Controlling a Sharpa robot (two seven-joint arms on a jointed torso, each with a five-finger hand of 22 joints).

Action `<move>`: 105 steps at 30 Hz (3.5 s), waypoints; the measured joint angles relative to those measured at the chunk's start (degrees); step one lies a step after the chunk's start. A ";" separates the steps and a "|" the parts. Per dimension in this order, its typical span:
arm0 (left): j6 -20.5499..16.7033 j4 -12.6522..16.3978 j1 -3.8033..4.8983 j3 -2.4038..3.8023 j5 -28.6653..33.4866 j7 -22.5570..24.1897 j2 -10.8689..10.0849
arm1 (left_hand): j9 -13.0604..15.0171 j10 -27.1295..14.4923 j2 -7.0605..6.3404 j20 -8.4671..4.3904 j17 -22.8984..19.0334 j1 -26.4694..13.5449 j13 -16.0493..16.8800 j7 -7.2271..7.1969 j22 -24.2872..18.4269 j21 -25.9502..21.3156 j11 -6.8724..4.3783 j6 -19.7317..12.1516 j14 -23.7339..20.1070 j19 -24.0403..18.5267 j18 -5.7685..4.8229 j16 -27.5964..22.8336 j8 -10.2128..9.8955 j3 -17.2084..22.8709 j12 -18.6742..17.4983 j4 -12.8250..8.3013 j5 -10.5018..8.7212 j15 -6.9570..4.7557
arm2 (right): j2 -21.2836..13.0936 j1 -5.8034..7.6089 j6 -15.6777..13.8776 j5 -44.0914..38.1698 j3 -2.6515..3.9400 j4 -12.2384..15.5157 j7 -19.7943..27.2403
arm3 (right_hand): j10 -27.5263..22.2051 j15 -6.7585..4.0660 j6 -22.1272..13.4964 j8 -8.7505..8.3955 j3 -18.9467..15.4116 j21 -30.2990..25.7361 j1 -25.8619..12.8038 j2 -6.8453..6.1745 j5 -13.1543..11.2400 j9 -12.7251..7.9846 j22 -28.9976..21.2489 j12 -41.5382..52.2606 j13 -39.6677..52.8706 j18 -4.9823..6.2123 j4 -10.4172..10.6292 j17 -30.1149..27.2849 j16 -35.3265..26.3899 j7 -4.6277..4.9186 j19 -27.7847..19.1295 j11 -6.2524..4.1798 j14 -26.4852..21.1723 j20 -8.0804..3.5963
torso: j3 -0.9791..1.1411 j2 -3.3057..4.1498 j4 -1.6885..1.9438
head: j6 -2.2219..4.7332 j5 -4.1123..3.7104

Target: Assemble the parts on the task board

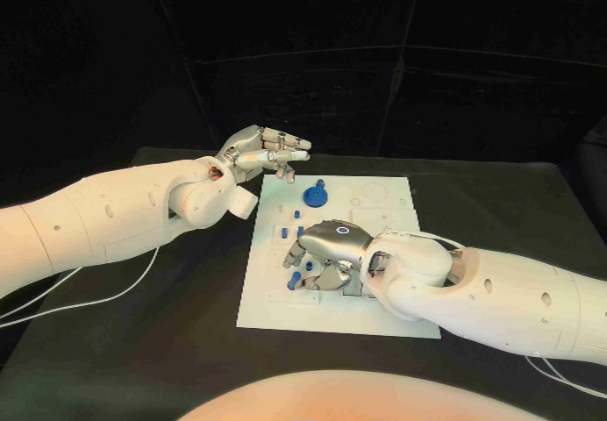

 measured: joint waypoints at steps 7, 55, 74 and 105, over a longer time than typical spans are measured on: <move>0.03 -0.01 0.00 0.00 0.00 -0.06 -0.07 | 0.00 0.00 0.00 0.00 0.00 0.00 0.00 0.00 0.00 0.00 0.00 0.00 0.00 0.00 0.00 0.00 0.00 0.00 0.00 0.00 0.00 0.00 | -0.99 0.00 0.86 0.19 0.00 0.23 -0.25 | 0.22 0.00 0.00 0.08 -1.43 0.00 0.00 0.00 0.22 0.17 -0.06 1.34 0.04 0.00 0.19 -0.09 0.00 0.00 0.00 -0.22 0.00 0.00 | 0.01 -0.01 -0.01 | -0.15 0.08; 0.11 0.00 0.00 0.00 0.00 -0.35 -0.08 | 0.00 -0.21 0.23 0.00 -0.12 0.23 0.00 0.00 -0.11 0.00 -0.21 0.00 0.00 0.00 0.00 0.00 0.23 -0.16 0.00 -0.16 0.00 0.00 | 0.72 0.00 1.69 0.12 0.00 -0.37 -0.20 | 3.20 -0.29 0.34 0.00 4.45 1.14 1.84 0.95 -0.72 -0.11 1.10 -0.54 -0.36 -0.01 -2.37 -0.57 0.02 0.02 -0.19 -0.39 -0.10 -0.43 | 0.01 -0.02 -0.02 | -0.35 -0.05; 0.21 -0.11 0.00 -0.03 0.01 -0.50 -0.34 | 0.00 -0.21 0.23 0.00 -0.21 0.23 0.00 -0.01 -0.10 0.01 -0.21 0.00 -0.21 0.00 0.00 0.00 0.23 -0.16 0.24 -0.16 0.00 -0.21 | -14.54 2.92 -10.11 11.50 1.79 7.24 -4.87 | 12.40 -2.15 2.18 2.70 -3.30 5.84 -1.81 1.46 1.19 0.80 8.93 9.97 3.79 -0.01 2.13 9.15 4.85 -2.37 4.40 -3.49 -0.04 -1.68 | -0.07 -0.12 -0.08 | 0.77 -2.52; 0.20 1.14 -0.03 -0.23 0.01 -0.59 -1.22 | 0.00 -0.41 0.23 0.00 -0.25 0.22 0.00 0.00 -0.17 0.01 0.00 0.00 -0.21 0.00 0.00 0.00 0.23 -0.15 0.23 -0.15 0.00 -0.21 | -28.51 1.08 -4.55 19.72 -0.25 14.91 -25.24 | 18.96 -3.92 -0.87 17.72 -27.08 11.08 -5.50 2.66 10.37 5.28 18.24 69.74 68.87 -1.82 18.39 17.35 10.45 -4.84 9.35 -5.83 0.00 -3.78 | -0.10 -0.18 -0.51 | 1.86 -7.22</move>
